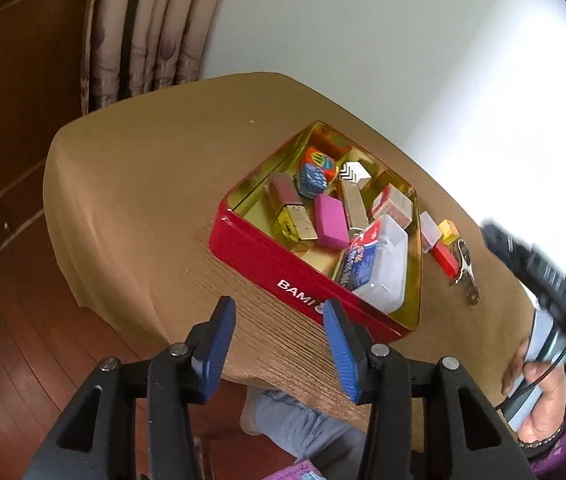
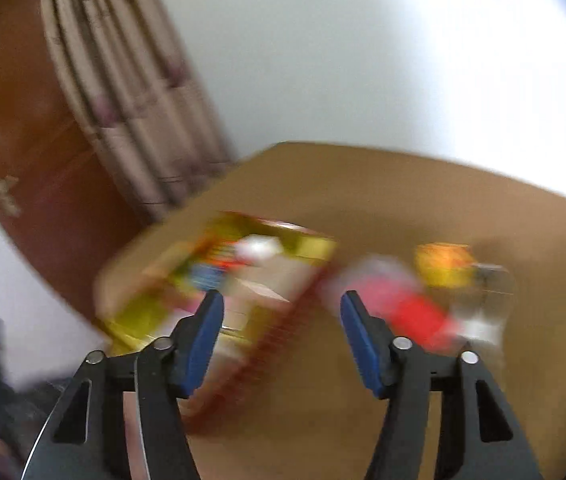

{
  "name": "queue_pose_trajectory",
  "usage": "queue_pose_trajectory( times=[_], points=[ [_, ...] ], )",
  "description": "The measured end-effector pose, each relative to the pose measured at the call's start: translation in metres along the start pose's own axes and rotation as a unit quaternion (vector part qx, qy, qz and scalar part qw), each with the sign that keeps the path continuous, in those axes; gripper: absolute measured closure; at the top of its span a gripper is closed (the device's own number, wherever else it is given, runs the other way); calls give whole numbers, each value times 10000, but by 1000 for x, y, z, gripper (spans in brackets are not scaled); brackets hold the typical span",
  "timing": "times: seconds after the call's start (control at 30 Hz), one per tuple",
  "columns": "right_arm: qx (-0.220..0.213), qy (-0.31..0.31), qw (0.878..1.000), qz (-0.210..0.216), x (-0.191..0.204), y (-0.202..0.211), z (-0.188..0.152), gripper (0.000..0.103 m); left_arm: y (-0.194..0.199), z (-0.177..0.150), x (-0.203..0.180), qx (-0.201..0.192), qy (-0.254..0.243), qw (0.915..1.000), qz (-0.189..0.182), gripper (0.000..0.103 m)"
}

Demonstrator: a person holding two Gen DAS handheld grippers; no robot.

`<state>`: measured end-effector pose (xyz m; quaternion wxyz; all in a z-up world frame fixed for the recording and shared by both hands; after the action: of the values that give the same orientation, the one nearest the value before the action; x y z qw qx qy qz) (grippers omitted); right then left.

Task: Organize rigid objects
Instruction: 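Grasp the silver metal clip with the left gripper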

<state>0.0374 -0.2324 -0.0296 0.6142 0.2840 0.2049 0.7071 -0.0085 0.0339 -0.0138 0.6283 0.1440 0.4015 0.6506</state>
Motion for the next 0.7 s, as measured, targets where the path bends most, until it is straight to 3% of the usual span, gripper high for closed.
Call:
queue_pose_trajectory(
  times=[0.03, 0.1, 0.2, 0.27, 0.3, 0.37, 0.4, 0.57, 0.7],
  points=[
    [57, 146, 9986, -503, -26, 10, -15, 41, 0, 0, -4, -37, -90, 10000, 14, 56],
    [176, 291, 9932, -1117, -59, 24, -32, 41, 3, -2, -14, -132, -332, 9994, 38, 56],
    [415, 525, 9750, -2117, -115, 42, -66, 40, 2, -7, -33, -173, -740, 9971, 0, 56],
    [513, 476, 9669, -2455, -143, 48, -78, 34, 2, -14, -48, -147, -992, 9949, -59, 56],
    [557, 378, 9651, -2532, -152, 52, -82, 24, 1, -18, -57, -121, -1115, 9936, -92, 56],
    [406, -103, 9664, -2535, -170, 63, -82, 15, -3, -28, -77, 21, -1354, 9906, -214, 56],
    [315, -249, 9662, -2545, -175, 68, -81, 2, -6, -33, -85, 123, -1398, 9897, -296, 56],
    [471, -376, 9709, -2317, -178, 60, -82, 0, -31, -49, -140, 713, -1393, 9842, -827, 56],
    [432, -429, 9742, -2173, -172, 55, -82, 0, -49, -43, -190, 888, -1642, 9770, -1027, 56]
  ],
)
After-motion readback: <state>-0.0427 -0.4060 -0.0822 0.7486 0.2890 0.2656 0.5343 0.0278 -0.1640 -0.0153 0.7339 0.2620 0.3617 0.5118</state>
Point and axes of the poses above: each gripper's, at about its wrist camera, not at the fingertips, and y roughly against the way its jaws point, x to its left, z to its top, the point moved 3 cm from there along -y, roughly the way its jaws point, and after that the axes turned 8 degrees about -x, right-handed, at the moved point
